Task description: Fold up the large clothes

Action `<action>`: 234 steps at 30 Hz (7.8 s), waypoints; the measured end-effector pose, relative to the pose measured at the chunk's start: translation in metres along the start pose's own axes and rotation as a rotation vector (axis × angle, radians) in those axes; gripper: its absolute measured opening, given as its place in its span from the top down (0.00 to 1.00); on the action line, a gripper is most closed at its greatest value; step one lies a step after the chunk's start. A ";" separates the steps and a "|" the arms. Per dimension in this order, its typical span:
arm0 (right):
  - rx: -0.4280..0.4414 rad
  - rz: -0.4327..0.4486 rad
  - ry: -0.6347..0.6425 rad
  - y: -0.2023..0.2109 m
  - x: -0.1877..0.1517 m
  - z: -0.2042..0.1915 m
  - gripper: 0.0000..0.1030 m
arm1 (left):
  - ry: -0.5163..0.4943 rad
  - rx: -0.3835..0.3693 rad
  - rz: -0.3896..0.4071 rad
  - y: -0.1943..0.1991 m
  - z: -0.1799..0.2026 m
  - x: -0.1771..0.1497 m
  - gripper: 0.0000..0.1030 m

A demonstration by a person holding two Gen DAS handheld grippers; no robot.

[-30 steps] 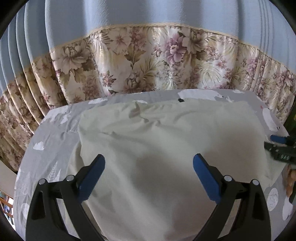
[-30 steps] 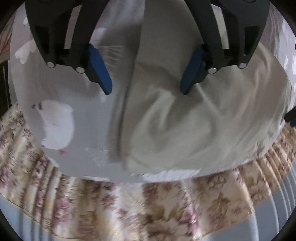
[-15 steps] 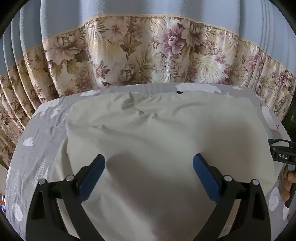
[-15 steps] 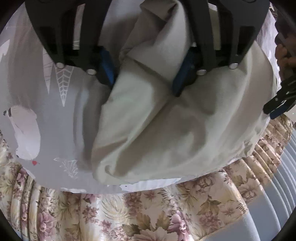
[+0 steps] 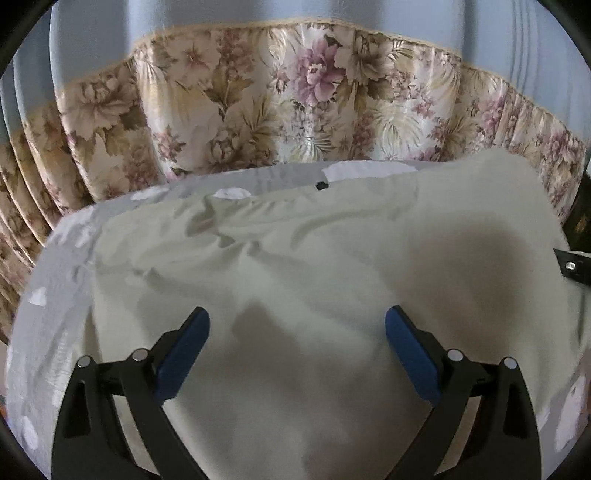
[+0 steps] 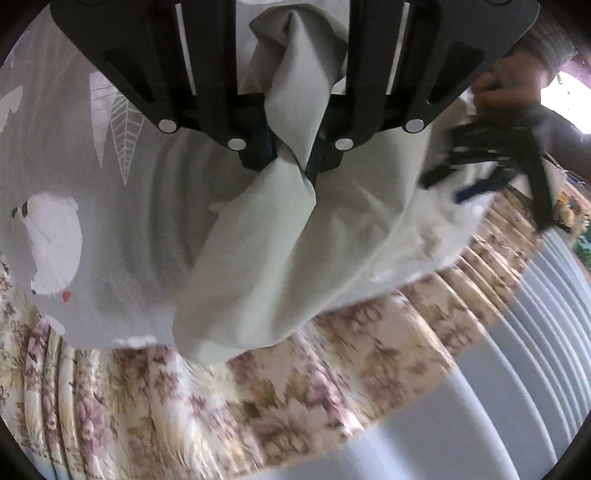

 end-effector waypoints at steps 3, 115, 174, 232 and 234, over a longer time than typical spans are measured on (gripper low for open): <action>0.036 0.018 0.021 0.012 0.007 -0.018 0.86 | -0.007 -0.027 -0.034 -0.013 0.011 0.003 0.07; -0.093 -0.036 0.356 -0.096 -0.043 -0.191 0.03 | 0.077 0.160 0.068 0.099 -0.195 -0.006 0.36; -0.205 0.004 0.361 -0.091 -0.078 -0.169 0.03 | 0.239 0.037 -0.029 0.058 -0.175 -0.100 0.13; -0.349 -0.063 0.398 -0.217 0.080 -0.147 0.03 | 0.156 0.275 -0.002 -0.033 -0.233 0.002 0.08; -0.356 -0.036 0.419 -0.203 0.082 -0.152 0.03 | 0.154 0.257 0.004 -0.027 -0.230 0.003 0.08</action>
Point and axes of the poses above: each gripper's, at about its wrist camera, not at the fingertips, and y roughly against the way its jaws point, z to its right, x to its top, the point moved 10 cm from there along -y, roughly the way its jaws point, and after that the axes turned 1 degree about y, right-handed, at the moved point
